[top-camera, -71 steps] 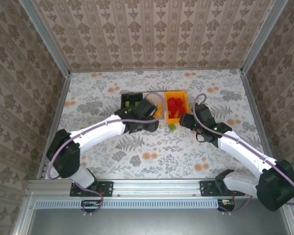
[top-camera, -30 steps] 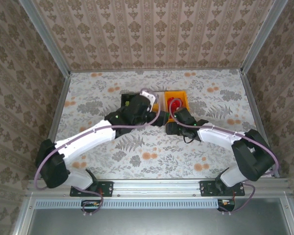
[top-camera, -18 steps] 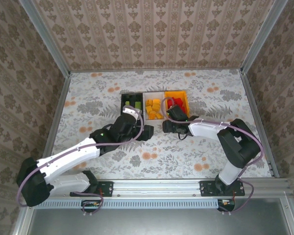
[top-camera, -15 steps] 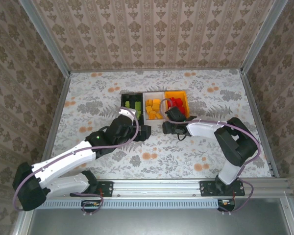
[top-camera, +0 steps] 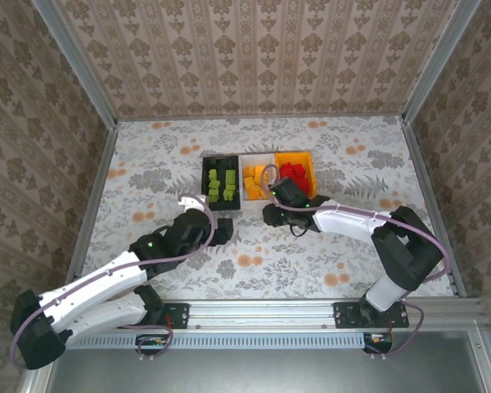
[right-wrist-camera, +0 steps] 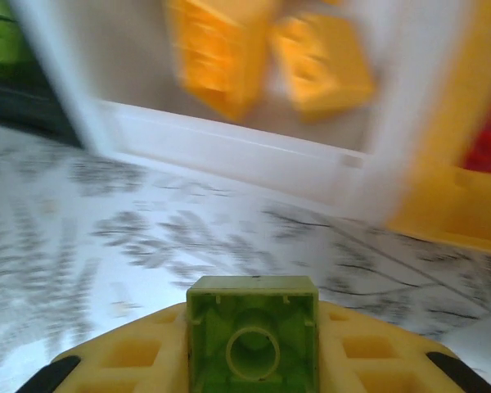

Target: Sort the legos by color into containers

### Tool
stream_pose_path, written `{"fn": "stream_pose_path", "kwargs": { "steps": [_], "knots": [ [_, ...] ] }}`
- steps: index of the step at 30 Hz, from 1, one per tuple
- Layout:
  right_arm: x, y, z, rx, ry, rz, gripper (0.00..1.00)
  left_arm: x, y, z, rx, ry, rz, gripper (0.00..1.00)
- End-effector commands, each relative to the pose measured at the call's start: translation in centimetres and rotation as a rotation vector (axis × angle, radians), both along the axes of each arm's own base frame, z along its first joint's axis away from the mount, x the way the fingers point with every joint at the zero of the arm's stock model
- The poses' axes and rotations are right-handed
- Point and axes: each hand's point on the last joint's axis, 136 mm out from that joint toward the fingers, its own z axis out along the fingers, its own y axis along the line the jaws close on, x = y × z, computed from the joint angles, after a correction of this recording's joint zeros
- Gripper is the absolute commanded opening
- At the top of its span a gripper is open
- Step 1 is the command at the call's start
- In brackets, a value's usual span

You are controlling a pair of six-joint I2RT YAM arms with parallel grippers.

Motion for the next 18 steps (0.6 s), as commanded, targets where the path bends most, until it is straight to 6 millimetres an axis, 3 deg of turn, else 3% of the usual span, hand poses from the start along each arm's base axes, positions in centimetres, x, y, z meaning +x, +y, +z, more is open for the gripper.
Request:
{"fn": "stream_pose_path", "kwargs": {
  "steps": [1,3,6,13,18],
  "knots": [
    [-0.3,4.6,4.7,0.106,-0.038,0.122,0.3,-0.7,2.6,-1.7,0.013,0.035,0.097,1.0],
    [1.0,6.8,6.5,0.146,-0.058,0.141,0.31,-1.2,3.2,-2.4,0.002,0.05,0.111,1.0],
    [3.8,9.0,7.5,0.159,-0.084,0.107,0.31,-1.8,3.8,-3.0,-0.017,0.064,0.125,1.0],
    [10.6,12.0,6.7,0.098,-0.143,-0.022,0.34,-2.7,4.7,-3.4,-0.041,0.085,0.141,1.0],
    [13.4,12.8,6.1,0.025,-0.177,-0.063,0.41,-2.9,5.1,-3.3,-0.038,0.083,0.143,1.0]
  ]
}}
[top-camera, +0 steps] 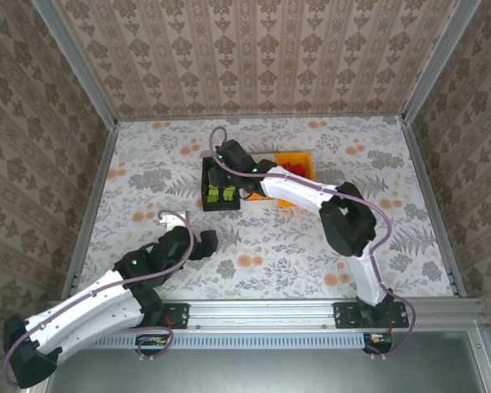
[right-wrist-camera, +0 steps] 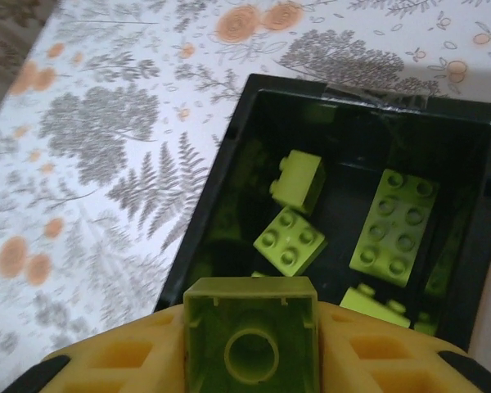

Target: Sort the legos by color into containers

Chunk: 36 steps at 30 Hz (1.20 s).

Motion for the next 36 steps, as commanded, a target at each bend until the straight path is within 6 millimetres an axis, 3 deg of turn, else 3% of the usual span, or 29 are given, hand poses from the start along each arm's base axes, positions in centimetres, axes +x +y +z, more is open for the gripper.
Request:
{"fn": "stream_pose_path", "kwargs": {
  "steps": [1,5,10,13,18,22,26,30,36],
  "knots": [
    [1.7,-0.8,0.2,-0.076,-0.023,-0.07,0.46,-0.3,1.0,-0.7,0.017,0.02,0.033,1.0],
    [2.3,-0.4,1.9,-0.069,-0.065,-0.069,0.65,-0.1,1.0,-0.1,0.02,0.004,0.03,1.0],
    [1.7,-1.7,6.4,-0.018,-0.153,-0.086,0.7,0.8,1.2,1.8,0.046,-0.064,0.033,1.0],
    [0.4,-3.6,9.1,0.02,-0.216,-0.107,0.71,1.9,1.1,4.2,0.078,-0.154,0.024,1.0],
    [-2.8,-9.0,12.2,0.044,-0.335,-0.194,0.77,4.7,0.3,7.7,0.183,-0.319,0.01,1.0],
    [-4.9,-14.2,11.9,-0.024,-0.381,-0.303,1.0,7.8,0.2,9.3,0.263,-0.339,0.043,1.0],
    [-6.5,-19.4,10.4,-0.081,-0.378,-0.427,1.0,12.5,1.4,9.1,0.357,-0.369,0.122,1.0],
    [-7.5,-23.2,8.2,-0.08,-0.3,-0.487,1.0,17.4,4.5,7.7,0.458,-0.402,0.221,1.0],
    [-7.9,-27.8,6.4,-0.078,-0.268,-0.585,1.0,21.2,11.7,5.2,0.633,-0.3,0.348,1.0]
  ]
}}
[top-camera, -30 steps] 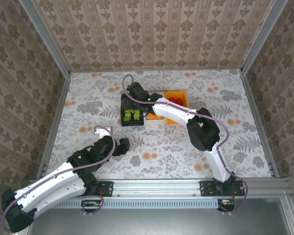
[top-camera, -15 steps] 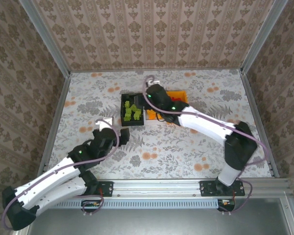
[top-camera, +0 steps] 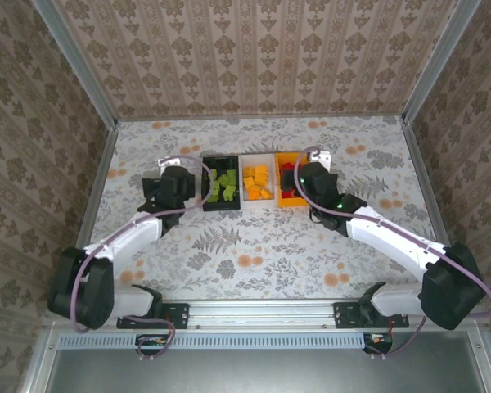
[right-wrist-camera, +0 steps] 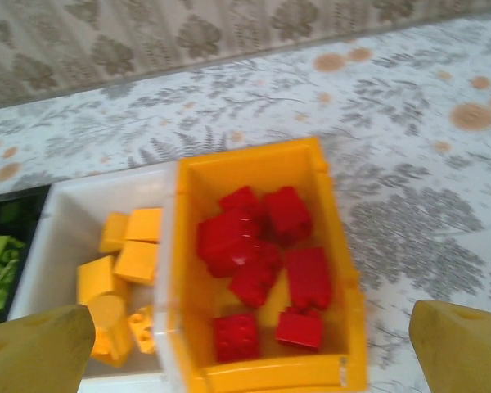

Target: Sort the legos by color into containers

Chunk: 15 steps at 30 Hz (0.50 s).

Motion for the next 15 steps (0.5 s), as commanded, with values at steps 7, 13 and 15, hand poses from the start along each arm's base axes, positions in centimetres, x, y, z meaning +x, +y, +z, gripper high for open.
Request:
{"fn": "stream_pose_path", "kwargs": {
  "steps": [7,13,15],
  "knots": [
    [-0.4,-4.6,0.5,0.035,-0.017,-0.113,1.0,4.0,4.6,-0.4,0.046,-0.048,0.014,1.0],
    [-0.6,-6.9,0.2,0.043,-0.022,-0.182,1.0,3.6,7.1,-3.1,0.031,0.071,0.07,1.0],
    [-0.6,-7.6,0.1,0.046,-0.027,-0.201,1.0,3.6,6.9,-3.4,0.035,0.031,0.042,1.0]
  ]
}}
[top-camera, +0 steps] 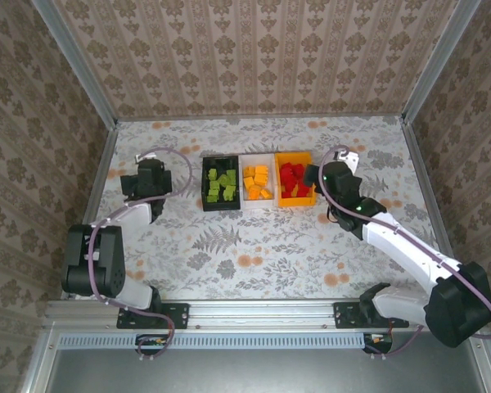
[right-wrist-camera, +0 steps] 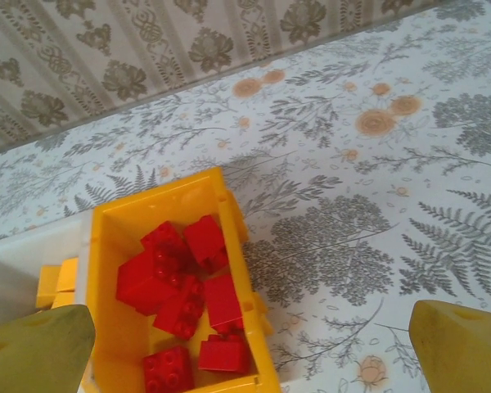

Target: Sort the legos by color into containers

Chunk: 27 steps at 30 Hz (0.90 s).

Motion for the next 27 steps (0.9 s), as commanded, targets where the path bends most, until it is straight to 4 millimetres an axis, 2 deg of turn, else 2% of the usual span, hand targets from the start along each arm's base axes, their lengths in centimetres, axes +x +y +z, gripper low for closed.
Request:
{"fn": "stream_pose_path", "kwargs": {
  "steps": [1,5,6,10,12,13,14,15,18,21,27],
  "knots": [
    [-0.3,-1.5,-0.2,-0.002,-0.009,-0.038,1.0,0.3,-0.8,0.0,0.012,-0.072,-0.085,1.0],
    [0.1,-2.3,0.6,-0.074,-0.069,0.002,1.0,-0.5,-1.6,-1.6,-0.029,-0.141,-0.151,1.0],
    [0.1,-2.9,0.9,-0.102,-0.084,0.0,1.0,-0.4,-1.8,-1.3,-0.014,-0.177,-0.163,1.0],
    [0.2,-6.0,2.2,-0.25,-0.157,-0.053,1.0,-0.7,-1.6,-1.6,-0.055,-0.168,-0.17,1.0],
    [0.0,-7.6,2.1,-0.326,-0.189,-0.069,1.0,-1.2,-1.8,-2.2,-0.12,-0.196,-0.222,1.0],
    [0.0,-8.3,1.8,-0.341,-0.192,-0.083,1.0,-1.3,-2.1,-2.7,-0.114,-0.224,-0.25,1.0],
    [0.0,-9.3,1.0,-0.342,-0.183,-0.101,1.0,-1.3,-2.1,-2.1,-0.093,-0.256,-0.248,1.0],
    [0.1,-10.2,0.1,-0.34,-0.16,-0.112,1.0,-1.4,-1.9,-2.6,-0.114,-0.207,-0.223,1.0],
    [0.7,-11.8,-2.4,-0.316,-0.137,-0.127,1.0,-1.5,-1.1,-2.5,-0.105,-0.228,-0.178,1.0],
    [1.9,-11.8,-4.4,-0.289,-0.131,-0.1,1.0,-1.5,-0.9,-2.4,-0.105,-0.235,-0.168,1.0],
    [3.3,-11.0,-6.9,-0.295,-0.108,-0.039,1.0,-1.5,-0.9,-2.4,-0.102,-0.239,-0.17,1.0]
  ]
}}
